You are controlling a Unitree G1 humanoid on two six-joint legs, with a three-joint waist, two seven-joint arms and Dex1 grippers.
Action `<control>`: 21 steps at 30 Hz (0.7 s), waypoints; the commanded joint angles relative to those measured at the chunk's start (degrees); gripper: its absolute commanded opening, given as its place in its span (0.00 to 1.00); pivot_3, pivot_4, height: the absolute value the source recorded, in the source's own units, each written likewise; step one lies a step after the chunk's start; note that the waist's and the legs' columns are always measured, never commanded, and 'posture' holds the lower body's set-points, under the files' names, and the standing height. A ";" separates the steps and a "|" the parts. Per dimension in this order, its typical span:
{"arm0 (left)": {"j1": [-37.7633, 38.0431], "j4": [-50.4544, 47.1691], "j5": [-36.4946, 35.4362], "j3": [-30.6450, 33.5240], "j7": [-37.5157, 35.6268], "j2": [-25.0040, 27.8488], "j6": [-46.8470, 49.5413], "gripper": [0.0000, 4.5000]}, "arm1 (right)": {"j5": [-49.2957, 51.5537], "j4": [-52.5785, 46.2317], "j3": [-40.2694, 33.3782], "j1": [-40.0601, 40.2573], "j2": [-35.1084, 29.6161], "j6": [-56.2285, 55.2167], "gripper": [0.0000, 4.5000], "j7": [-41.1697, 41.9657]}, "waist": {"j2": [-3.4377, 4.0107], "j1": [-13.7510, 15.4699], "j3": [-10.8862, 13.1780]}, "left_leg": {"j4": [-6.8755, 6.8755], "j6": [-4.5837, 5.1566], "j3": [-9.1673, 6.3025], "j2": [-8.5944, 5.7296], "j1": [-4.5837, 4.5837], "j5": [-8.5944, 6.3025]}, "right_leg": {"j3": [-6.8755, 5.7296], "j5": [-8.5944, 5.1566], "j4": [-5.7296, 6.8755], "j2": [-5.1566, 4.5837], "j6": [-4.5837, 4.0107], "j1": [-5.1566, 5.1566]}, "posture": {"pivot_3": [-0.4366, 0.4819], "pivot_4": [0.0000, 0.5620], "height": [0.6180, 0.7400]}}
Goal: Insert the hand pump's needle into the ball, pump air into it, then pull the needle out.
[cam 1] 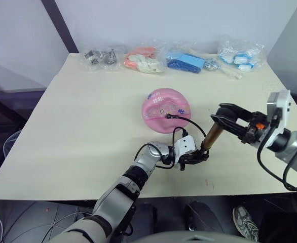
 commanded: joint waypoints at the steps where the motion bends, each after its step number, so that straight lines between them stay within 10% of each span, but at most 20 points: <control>1: 0.89 4.05 2.29 1.31 2.78 2.46 2.35 0.25 | -0.57 1.80 5.69 3.06 0.91 1.74 0.44 2.75 | -0.01 0.00 -0.01 | 0.00 0.00 0.00 0.00 0.00 0.00 | 0.00 0.00 0.00 0.00 0.00 0.00 | 0.48 0.27 1.00; 21: 1.02 4.19 2.32 1.48 3.04 2.66 2.42 0.25 | -15.02 4.19 6.51 1.82 3.59 -13.42 0.44 7.93 | 0.06 -0.03 0.05 | 0.01 0.01 0.00 -0.02 -0.02 0.00 | 0.00 0.00 0.01 0.01 0.01 -0.03 | 0.48 0.27 1.00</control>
